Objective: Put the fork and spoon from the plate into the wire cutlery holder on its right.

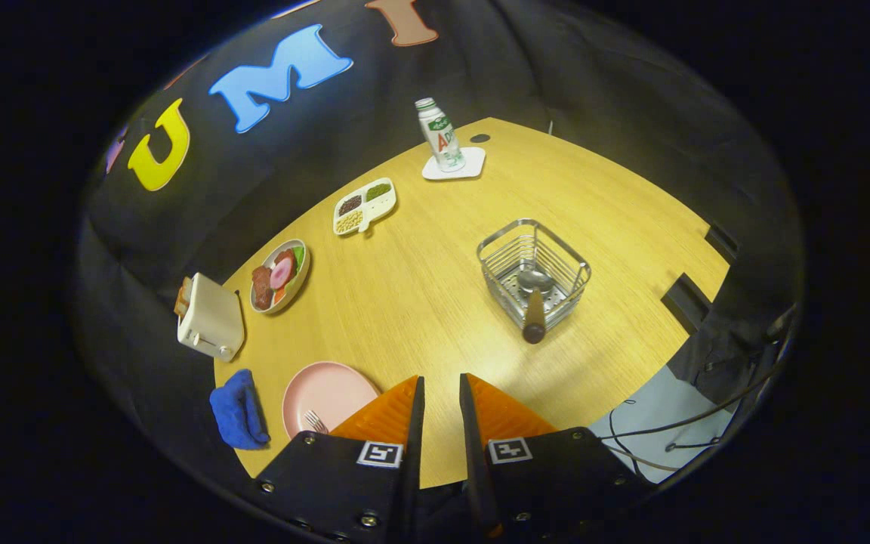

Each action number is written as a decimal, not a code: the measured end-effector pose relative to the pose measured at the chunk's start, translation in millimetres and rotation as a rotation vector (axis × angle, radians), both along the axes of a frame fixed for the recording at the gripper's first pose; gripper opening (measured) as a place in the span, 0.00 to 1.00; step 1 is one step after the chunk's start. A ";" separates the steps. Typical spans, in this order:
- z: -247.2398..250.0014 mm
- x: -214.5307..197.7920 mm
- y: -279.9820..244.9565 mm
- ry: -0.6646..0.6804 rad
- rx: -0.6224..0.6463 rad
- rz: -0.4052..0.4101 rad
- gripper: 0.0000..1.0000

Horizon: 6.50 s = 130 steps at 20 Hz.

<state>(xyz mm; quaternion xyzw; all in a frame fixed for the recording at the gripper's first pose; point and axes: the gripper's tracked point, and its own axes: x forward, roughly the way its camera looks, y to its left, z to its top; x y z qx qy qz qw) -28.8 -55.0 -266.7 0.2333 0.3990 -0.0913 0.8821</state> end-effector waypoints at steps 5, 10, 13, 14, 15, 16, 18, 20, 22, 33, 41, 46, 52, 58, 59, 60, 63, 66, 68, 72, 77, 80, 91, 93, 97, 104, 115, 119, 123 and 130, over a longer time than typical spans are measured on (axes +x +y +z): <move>-7.0 10.1 50.5 0.023 -0.010 0.150 0.27; -22.0 6.6 99.4 0.064 -0.020 0.302 0.27; -30.3 -4.1 122.9 0.093 -0.027 0.387 0.27; -34.6 -7.6 130.4 0.104 -0.030 0.416 0.27; -38.2 -11.2 136.9 0.115 -0.035 0.443 0.27; -42.0 -15.0 144.3 0.126 -0.038 0.470 0.27; -48.9 -22.4 155.9 0.145 -0.047 0.518 0.27; -55.2 -25.1 165.4 0.160 -0.059 0.555 0.27; -63.1 -28.3 173.9 0.177 -0.074 0.592 0.27; -94.9 -29.8 205.4 0.243 -0.177 0.741 0.27; -110.3 -26.1 195.2 0.294 -0.221 0.742 0.27; -118.0 -28.8 192.5 0.327 -0.249 0.766 0.27; -120.5 -27.3 193.7 0.334 -0.239 0.789 0.08; -109.5 -15.1 188.8 0.283 -0.230 0.752 0.02; -106.5 -13.5 188.1 0.273 -0.222 0.743 0.02; -105.0 -12.3 189.2 0.266 -0.211 0.736 0.02; -97.4 -8.3 186.6 0.244 -0.189 0.708 0.02; -87.9 -1.7 178.0 0.221 -0.162 0.660 0.02; -79.0 4.2 166.9 0.202 -0.146 0.614 0.02; -65.3 16.4 135.5 0.171 -0.121 0.505 0.02; -50.0 24.3 85.6 0.139 -0.097 0.344 0.02; -43.0 23.6 53.5 0.125 -0.077 0.242 0.02; -21.1 9.6 -42.5 0.093 0.007 -0.064 0.02; -15.5 10.1 -51.2 0.078 0.050 -0.103 0.02; -15.3 11.7 -60.9 0.068 0.148 -0.170 0.02; -13.7 18.1 -61.5 0.078 0.360 -0.256 0.02; 5.7 35.6 -65.5 0.203 0.706 -0.380 0.02; 25.5 46.1 -67.0 0.229 0.937 -0.502 0.02; 23.3 51.3 -71.1 0.240 1.006 -0.590 0.04; 36.0 60.6 -77.7 0.192 1.082 -0.644 0.12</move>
